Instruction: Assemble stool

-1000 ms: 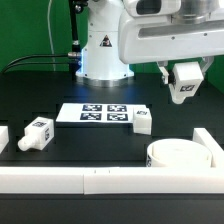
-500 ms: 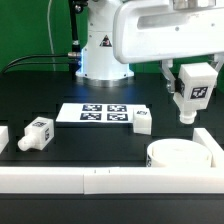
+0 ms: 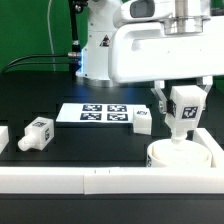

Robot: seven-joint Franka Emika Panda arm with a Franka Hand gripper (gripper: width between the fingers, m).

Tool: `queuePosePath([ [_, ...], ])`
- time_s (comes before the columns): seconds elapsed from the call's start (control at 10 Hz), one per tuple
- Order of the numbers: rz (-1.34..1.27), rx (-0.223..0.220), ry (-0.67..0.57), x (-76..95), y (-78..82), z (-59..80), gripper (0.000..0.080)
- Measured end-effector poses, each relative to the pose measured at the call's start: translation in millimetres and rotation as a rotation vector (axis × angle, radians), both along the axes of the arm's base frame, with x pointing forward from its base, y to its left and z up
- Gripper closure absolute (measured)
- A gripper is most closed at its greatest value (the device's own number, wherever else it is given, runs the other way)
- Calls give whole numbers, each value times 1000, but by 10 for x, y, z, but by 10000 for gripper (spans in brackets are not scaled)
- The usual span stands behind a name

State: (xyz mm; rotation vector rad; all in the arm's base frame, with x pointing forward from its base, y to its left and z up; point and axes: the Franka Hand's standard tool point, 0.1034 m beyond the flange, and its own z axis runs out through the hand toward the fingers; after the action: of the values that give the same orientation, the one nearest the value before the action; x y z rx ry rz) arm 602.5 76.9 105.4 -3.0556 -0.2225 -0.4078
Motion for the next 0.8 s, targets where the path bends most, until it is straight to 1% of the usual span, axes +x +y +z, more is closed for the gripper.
queuePosePath([
  [0.1, 24, -10, 2, -14, 45, -37, 469],
  [0.2, 29, -9, -1, -43, 86, -70, 469],
  [0.5, 24, -8, -3, -30, 67, -75, 469],
  [0.6, 24, -11, 1, -29, 42, -123, 469],
  [0.8, 14, -13, 3, 27, -46, -168, 469],
])
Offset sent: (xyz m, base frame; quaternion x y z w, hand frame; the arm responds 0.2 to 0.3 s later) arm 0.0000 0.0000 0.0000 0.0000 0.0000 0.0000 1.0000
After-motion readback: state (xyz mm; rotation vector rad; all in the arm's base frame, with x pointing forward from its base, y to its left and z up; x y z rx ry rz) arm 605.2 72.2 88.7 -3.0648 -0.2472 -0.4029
